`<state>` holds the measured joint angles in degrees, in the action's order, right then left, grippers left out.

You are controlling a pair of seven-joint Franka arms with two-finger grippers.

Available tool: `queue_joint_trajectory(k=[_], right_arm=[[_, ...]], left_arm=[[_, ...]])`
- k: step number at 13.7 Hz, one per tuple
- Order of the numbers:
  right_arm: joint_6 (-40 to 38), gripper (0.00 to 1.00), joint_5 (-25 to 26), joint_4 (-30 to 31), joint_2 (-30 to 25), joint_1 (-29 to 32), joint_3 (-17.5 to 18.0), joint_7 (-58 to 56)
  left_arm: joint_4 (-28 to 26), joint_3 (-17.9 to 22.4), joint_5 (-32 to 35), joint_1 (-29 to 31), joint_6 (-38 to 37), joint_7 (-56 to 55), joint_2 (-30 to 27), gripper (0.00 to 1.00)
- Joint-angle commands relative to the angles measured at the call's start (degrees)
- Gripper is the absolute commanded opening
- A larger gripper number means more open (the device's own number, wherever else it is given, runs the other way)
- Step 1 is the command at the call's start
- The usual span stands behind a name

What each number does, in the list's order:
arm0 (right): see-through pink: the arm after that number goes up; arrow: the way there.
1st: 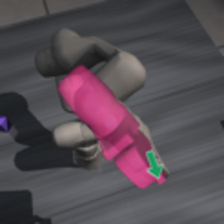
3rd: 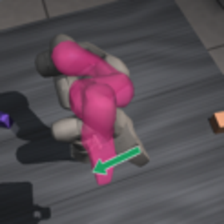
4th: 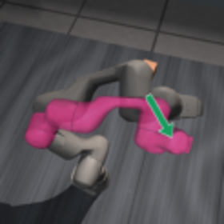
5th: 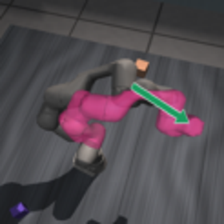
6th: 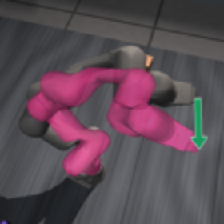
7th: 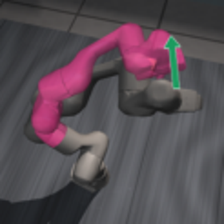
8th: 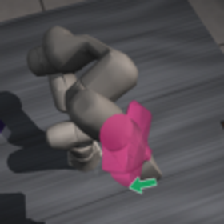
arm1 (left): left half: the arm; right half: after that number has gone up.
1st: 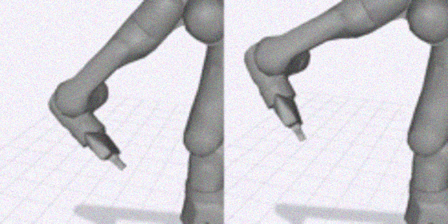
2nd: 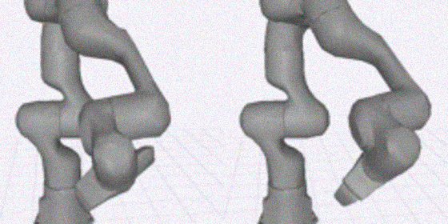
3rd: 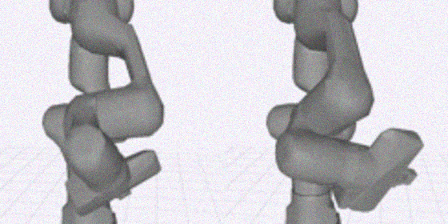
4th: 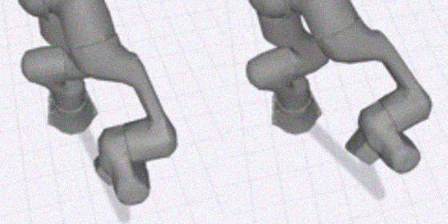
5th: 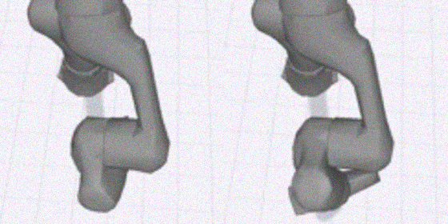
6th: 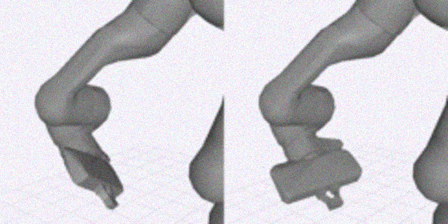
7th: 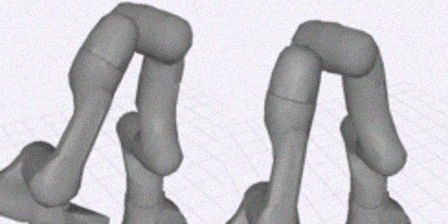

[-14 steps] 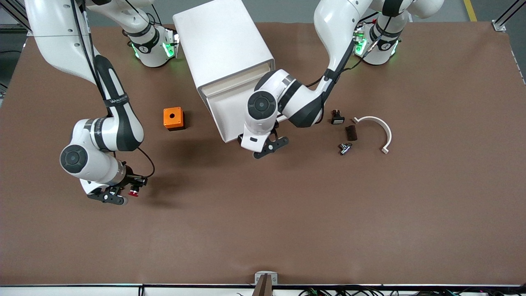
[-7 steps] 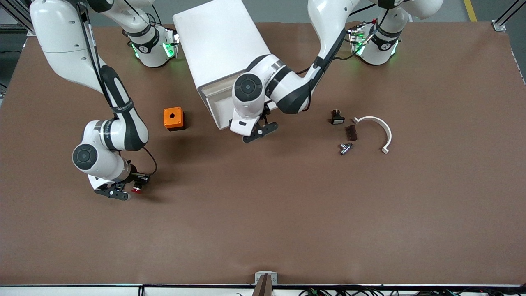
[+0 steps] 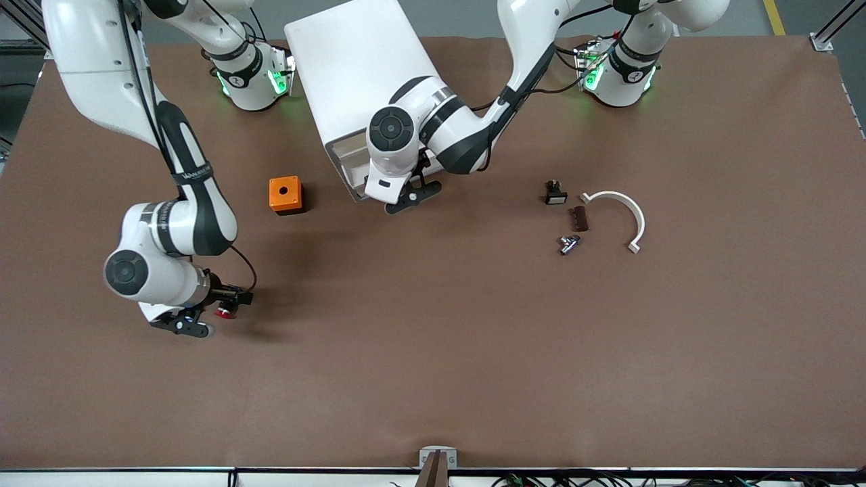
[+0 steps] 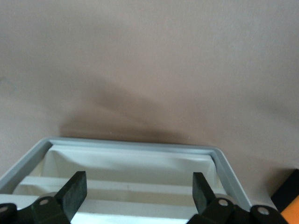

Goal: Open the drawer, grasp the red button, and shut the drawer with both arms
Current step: 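Set the red button beside the yellow button with the right gripper, then push the drawer shut with the left gripper while the right gripper retracts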

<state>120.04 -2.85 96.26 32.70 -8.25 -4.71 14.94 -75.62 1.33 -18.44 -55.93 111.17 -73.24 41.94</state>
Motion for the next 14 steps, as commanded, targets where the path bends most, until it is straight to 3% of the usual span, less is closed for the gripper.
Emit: queue_joint_trajectory(k=[1, 4, 7, 14], right_arm=[[-13.64, 1.0, 1.27, -9.21, -2.55, -0.62, 0.49, -0.26], [-22.81, 1.0, 1.27, -15.21, -4.82, -0.72, 0.49, -1.05], [-24.41, 1.0, 1.7, -15.4, -8.25, -0.02, 0.14, -8.06], [-30.56, 1.0, 2.76, -15.4, -16.25, 5.52, -0.3, -15.64]], left_arm=[[-2.43, -1.06, -3.09, -0.05, 0.36, -0.68, -1.43, 0.99], [-3.74, -1.06, -7.03, 0.04, 0.45, -0.59, -1.52, 0.99], [-4.54, -1.06, -10.83, 0.56, 0.71, -0.5, -1.69, 0.99], [-4.28, -0.01, -5.58, 4.25, 0.36, 0.03, -4.93, 0.99]])
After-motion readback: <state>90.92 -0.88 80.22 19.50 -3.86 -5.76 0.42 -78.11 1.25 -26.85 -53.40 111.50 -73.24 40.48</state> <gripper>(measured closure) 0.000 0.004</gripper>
